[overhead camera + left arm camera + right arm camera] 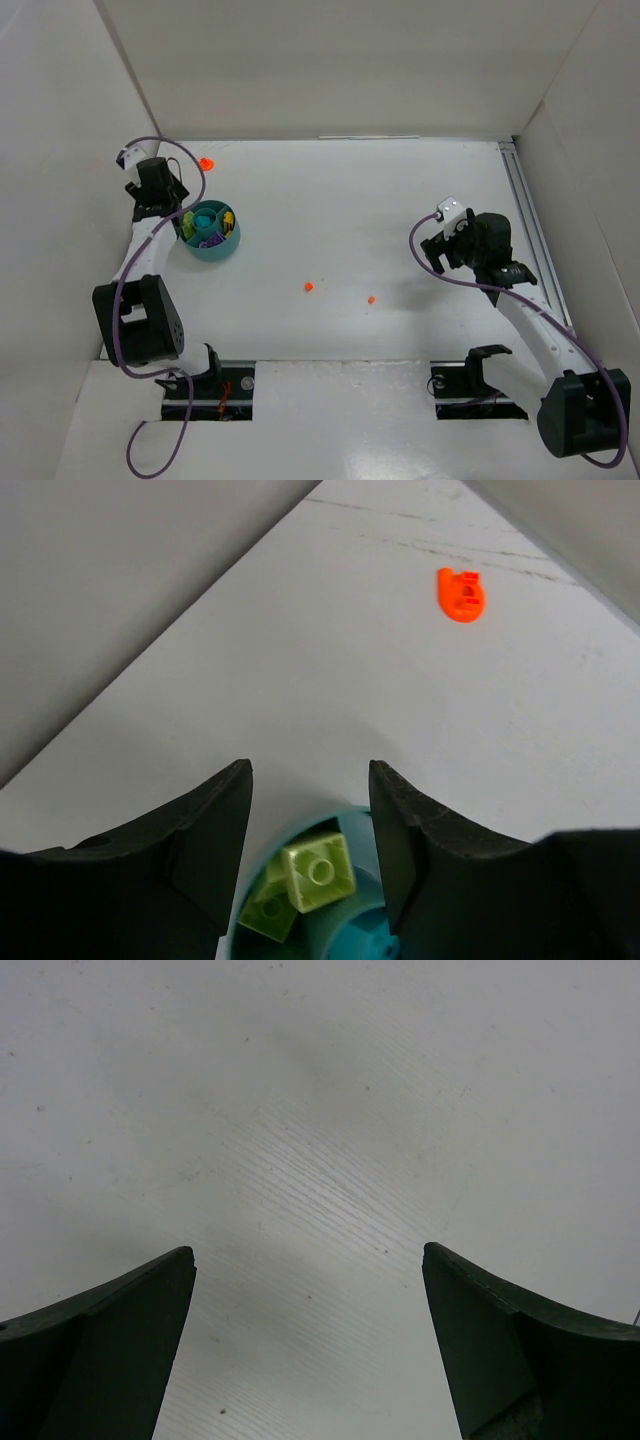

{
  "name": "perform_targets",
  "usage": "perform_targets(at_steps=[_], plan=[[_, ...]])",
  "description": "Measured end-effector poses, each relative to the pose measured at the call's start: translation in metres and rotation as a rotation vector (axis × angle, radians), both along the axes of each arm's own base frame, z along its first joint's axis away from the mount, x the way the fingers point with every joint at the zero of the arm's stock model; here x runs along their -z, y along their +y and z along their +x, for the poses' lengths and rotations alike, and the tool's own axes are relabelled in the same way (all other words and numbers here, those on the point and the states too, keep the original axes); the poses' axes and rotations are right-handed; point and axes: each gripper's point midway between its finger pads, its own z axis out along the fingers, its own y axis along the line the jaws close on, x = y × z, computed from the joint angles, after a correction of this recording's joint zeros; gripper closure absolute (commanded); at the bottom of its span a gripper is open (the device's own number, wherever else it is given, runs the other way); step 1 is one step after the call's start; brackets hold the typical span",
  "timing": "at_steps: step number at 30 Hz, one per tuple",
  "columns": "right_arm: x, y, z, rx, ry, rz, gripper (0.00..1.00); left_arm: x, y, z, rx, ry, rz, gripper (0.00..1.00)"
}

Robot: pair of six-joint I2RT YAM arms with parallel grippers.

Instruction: Sort the legos into containers by color

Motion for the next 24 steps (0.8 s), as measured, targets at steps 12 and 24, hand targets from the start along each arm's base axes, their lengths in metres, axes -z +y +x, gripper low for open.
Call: perform_targets(at_steps=[12,24], plan=[[0.009,0.001,0.0,-0.004,0.031,-0.001,0.0,0.092,0.023,0.001,-0.063,0.191,-0.142,0.75],[0.009,0.001,0.0,-0.004,0.031,-0.001,0.0,0.09,-0.006,0.004,0.067,0.13,-0.232,0.82]])
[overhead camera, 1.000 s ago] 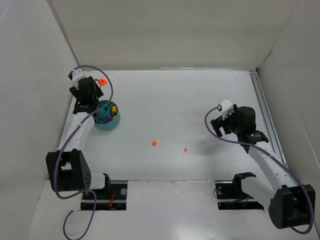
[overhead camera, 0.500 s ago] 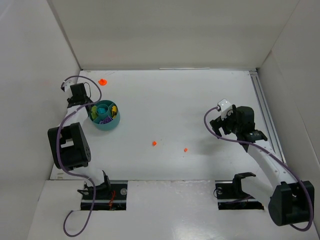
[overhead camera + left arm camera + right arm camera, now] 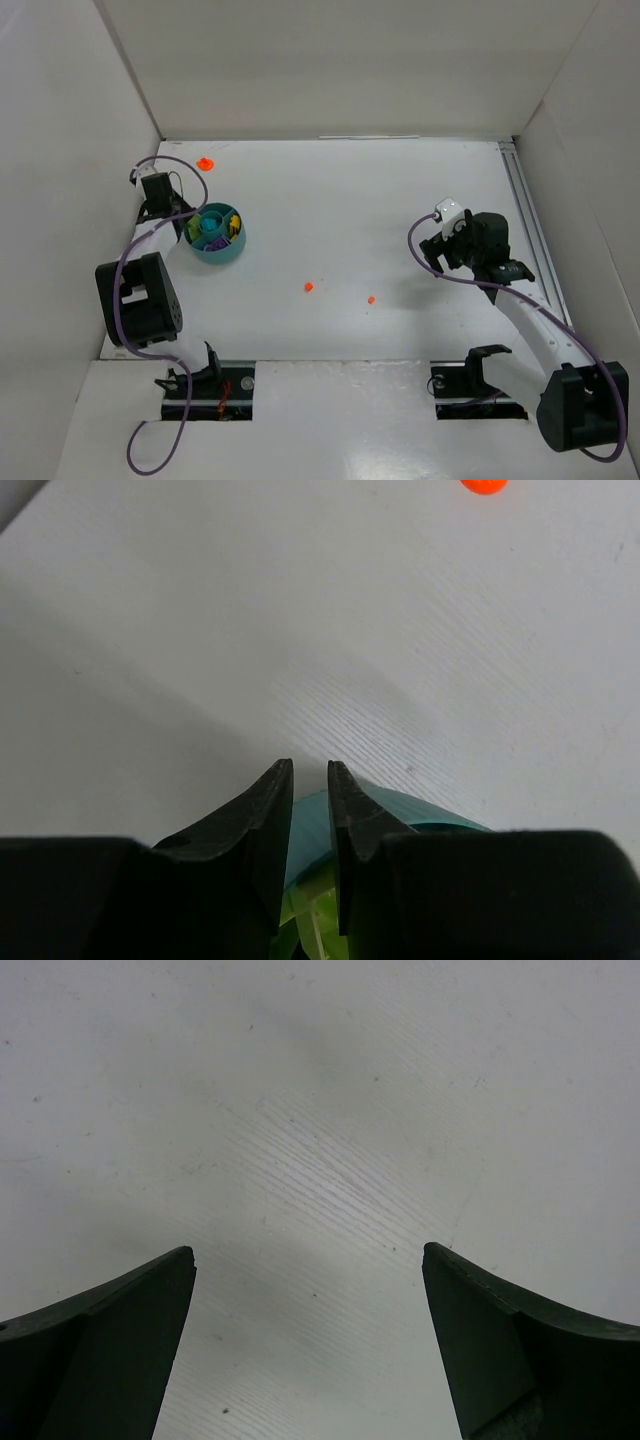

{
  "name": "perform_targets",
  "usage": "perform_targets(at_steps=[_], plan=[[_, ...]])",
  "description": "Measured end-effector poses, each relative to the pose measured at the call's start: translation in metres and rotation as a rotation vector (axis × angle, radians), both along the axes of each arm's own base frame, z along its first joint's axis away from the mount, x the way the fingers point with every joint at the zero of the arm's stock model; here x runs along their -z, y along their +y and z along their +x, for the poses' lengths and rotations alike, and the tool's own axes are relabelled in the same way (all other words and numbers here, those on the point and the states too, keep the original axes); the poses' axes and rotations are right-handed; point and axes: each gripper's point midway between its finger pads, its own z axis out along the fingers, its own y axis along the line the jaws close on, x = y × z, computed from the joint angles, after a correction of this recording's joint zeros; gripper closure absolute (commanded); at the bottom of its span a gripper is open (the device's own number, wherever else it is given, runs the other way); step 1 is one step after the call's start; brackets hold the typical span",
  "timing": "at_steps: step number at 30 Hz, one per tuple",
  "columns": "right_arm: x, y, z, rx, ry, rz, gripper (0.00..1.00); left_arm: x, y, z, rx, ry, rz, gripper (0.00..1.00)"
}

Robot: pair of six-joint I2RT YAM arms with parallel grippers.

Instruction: Sort the legos into containers by color

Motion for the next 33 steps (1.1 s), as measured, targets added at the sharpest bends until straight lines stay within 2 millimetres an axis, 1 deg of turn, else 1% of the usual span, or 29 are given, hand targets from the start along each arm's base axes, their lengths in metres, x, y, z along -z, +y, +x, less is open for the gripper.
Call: perform_targets(at_steps=[2,4,6,12,14,16,19,20,21,23,25,26,28,30,33], plan=[[0.0,0.0,0.0,0.0,0.0,0.0,0.0,-0.002,-0.009,-0.003,0.027,-0.01,-0.013,0.84],[0.0,0.0,0.0,0.0,0.0,0.0,0.0,-0.006,-0.022,-0.003,0.067,-0.023,-0.023,0.85],[0.0,0.0,0.0,0.0,0.0,0.0,0.0,-0.012,-0.043,-0.001,0.127,-0.039,-0.031,0.85],[0.0,0.0,0.0,0.0,0.0,0.0,0.0,-0.02,-0.091,-0.001,0.288,-0.065,-0.068,0.85],[0.0,0.0,0.0,0.0,0.001,0.0,0.0,-0.021,-0.101,-0.002,0.323,-0.069,-0.081,0.85],[0.001,0.0,0.0,0.0,0.002,0.0,0.0,-0.021,-0.105,-0.001,0.344,-0.073,-0.087,0.85],[0.003,0.0,0.0,0.0,0.011,-0.001,0.0,-0.022,-0.106,-0.001,0.357,-0.074,-0.085,0.85],[0.005,0.0,0.0,0.0,0.016,-0.002,0.0,-0.022,-0.107,-0.001,0.361,-0.075,-0.083,0.82],[0.006,0.0,0.001,0.0,0.019,-0.003,0.0,-0.022,-0.107,-0.001,0.366,-0.075,-0.08,0.82],[0.008,0.0,0.001,-0.001,0.026,-0.006,0.0,-0.024,-0.105,0.0,0.364,-0.076,-0.069,0.77],[0.01,0.0,0.002,-0.001,0.033,-0.009,0.0,-0.031,-0.1,0.005,0.345,-0.075,-0.051,0.75],[0.01,-0.001,0.002,-0.002,0.035,-0.014,0.0,-0.037,-0.096,0.01,0.334,-0.083,-0.043,0.72],[0.007,-0.002,0.006,0.002,0.031,-0.02,0.0,-0.05,-0.086,0.025,0.303,-0.101,-0.029,0.69],[0.0,-0.002,0.013,0.007,0.014,-0.026,0.0,-0.067,-0.074,0.046,0.266,-0.133,-0.011,0.66],[-0.017,-0.003,0.03,0.019,-0.018,-0.033,0.0,-0.081,-0.058,0.076,0.21,-0.152,0.005,0.66]])
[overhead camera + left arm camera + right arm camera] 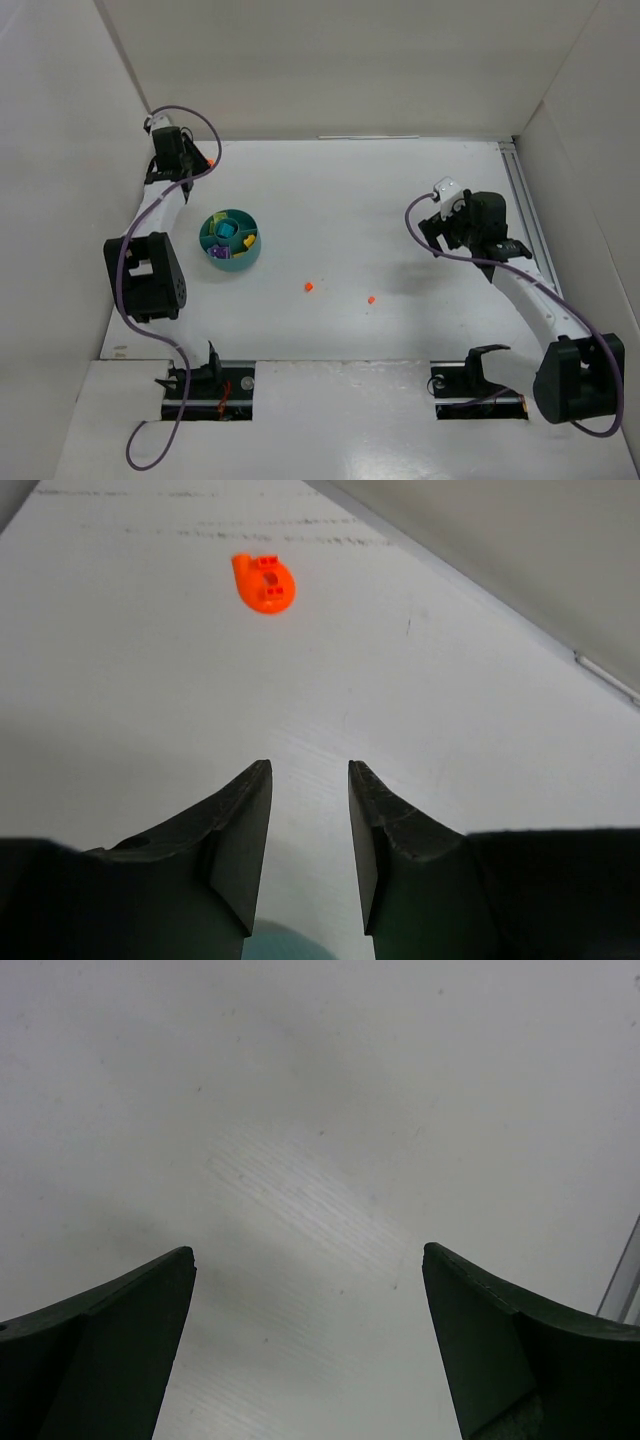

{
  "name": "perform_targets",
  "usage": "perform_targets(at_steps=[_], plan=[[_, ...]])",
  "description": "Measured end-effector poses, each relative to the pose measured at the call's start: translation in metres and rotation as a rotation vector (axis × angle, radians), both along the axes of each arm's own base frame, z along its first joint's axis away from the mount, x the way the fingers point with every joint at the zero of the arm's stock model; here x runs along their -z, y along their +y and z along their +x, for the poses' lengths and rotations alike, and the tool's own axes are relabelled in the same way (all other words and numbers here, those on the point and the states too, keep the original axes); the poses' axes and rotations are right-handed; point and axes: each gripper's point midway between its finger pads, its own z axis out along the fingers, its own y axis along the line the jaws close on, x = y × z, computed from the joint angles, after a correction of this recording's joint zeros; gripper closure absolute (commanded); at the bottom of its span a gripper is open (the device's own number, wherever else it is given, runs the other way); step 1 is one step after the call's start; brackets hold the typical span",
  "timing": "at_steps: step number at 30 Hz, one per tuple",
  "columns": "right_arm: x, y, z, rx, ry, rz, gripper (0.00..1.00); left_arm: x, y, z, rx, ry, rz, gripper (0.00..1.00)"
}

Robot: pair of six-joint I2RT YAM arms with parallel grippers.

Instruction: Sort the legos into containers by color

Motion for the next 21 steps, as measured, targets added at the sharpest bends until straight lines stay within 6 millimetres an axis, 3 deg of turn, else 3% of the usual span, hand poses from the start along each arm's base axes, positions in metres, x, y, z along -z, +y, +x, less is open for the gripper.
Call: perform_targets(at_steps=[4,9,14,21], plan=[[-0.02,-0.001,0.026,0.023,-0.038,-0.007,0.0,0.006,0.015,0.037,-0.074,0.012,-0.01,0.66],[-0.045,0.004,0.064,0.028,-0.072,0.002,0.0,0.039,0.027,0.08,-0.155,0.087,-0.041,0.65],[-0.054,0.009,0.098,0.028,-0.071,0.015,0.0,0.065,0.037,0.117,-0.217,0.117,-0.065,0.65],[-0.051,0.013,0.128,0.029,-0.045,0.017,0.0,0.094,0.038,0.137,-0.256,0.14,-0.113,0.68]])
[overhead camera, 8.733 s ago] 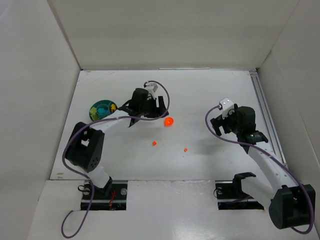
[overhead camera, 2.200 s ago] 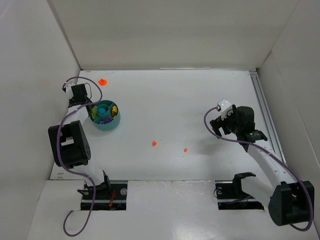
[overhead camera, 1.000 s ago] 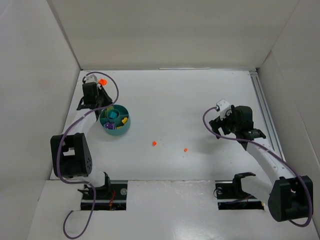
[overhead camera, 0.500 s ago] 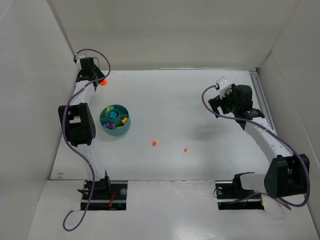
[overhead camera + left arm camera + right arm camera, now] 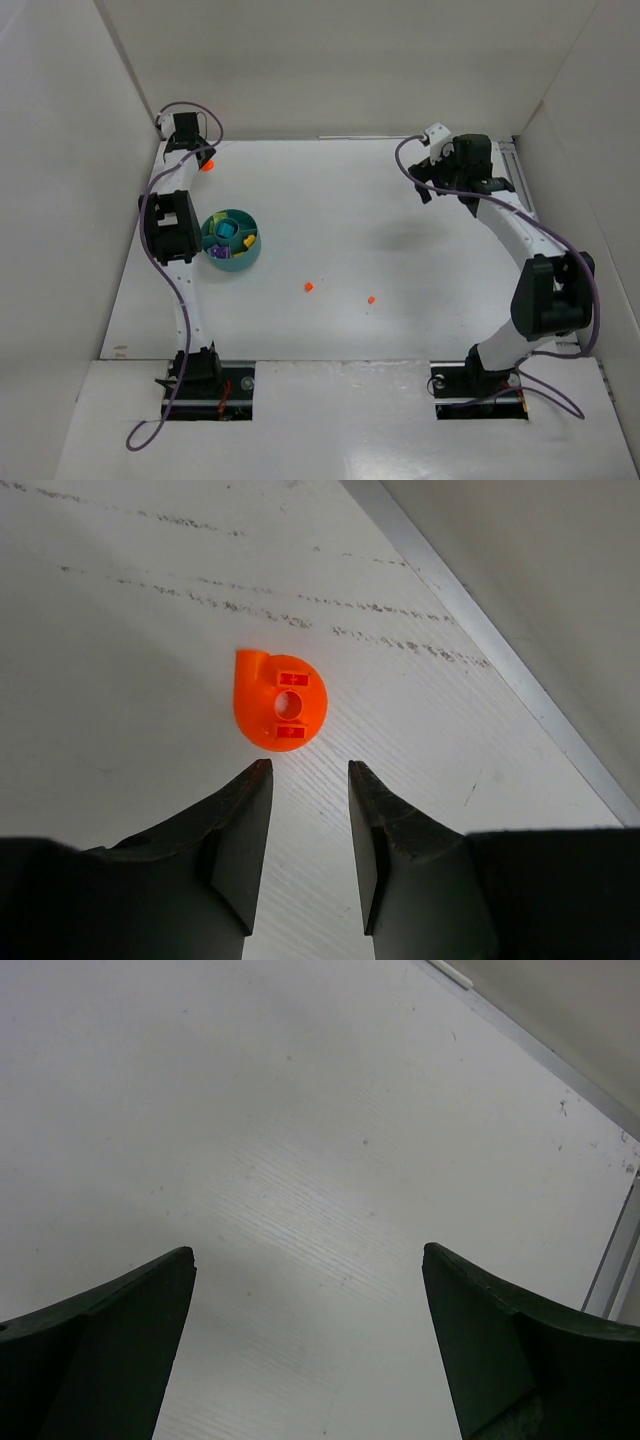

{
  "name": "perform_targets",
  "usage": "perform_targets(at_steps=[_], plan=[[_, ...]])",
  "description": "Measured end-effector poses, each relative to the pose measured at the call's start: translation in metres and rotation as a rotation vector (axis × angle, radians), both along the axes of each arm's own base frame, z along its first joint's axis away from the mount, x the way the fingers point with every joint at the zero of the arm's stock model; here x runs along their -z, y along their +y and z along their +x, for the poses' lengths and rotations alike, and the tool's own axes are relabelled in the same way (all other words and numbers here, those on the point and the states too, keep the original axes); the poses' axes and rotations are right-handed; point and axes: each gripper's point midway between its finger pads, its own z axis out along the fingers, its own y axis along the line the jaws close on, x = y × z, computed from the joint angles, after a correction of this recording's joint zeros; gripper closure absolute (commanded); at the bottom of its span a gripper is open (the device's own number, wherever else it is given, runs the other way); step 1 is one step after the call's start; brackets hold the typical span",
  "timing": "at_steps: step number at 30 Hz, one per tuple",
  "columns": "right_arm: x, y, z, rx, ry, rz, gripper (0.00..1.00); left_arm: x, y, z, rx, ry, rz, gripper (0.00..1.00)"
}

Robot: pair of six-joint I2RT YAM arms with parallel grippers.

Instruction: Sort the legos into containers by color

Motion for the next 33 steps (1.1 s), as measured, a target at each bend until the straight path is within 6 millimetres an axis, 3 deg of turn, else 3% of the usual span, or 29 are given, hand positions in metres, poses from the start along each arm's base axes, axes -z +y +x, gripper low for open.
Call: perform_targets(at_steps=[7,20,23,29,33], plan=[[-0.002,-0.006,0.01,0.016,0.009,-0.008,0.0,0.011,0.004,0.003,-0.047,0.006,-0.014,0.7],[0.005,-0.009,0.008,0.032,0.034,-0.019,0.0,0.003,0.011,0.012,-0.151,-0.014,-0.057,0.71],[0.005,-0.012,0.009,0.04,0.034,-0.022,0.0,0.006,0.009,0.008,-0.171,0.004,-0.082,0.58],[0.005,-0.013,0.009,0.042,0.033,-0.025,0.0,0.013,-0.002,0.008,-0.176,0.015,-0.163,0.57],[0.005,-0.015,0.009,0.046,0.031,-0.03,0.0,0.031,-0.004,0.01,-0.196,0.035,-0.193,0.56]])
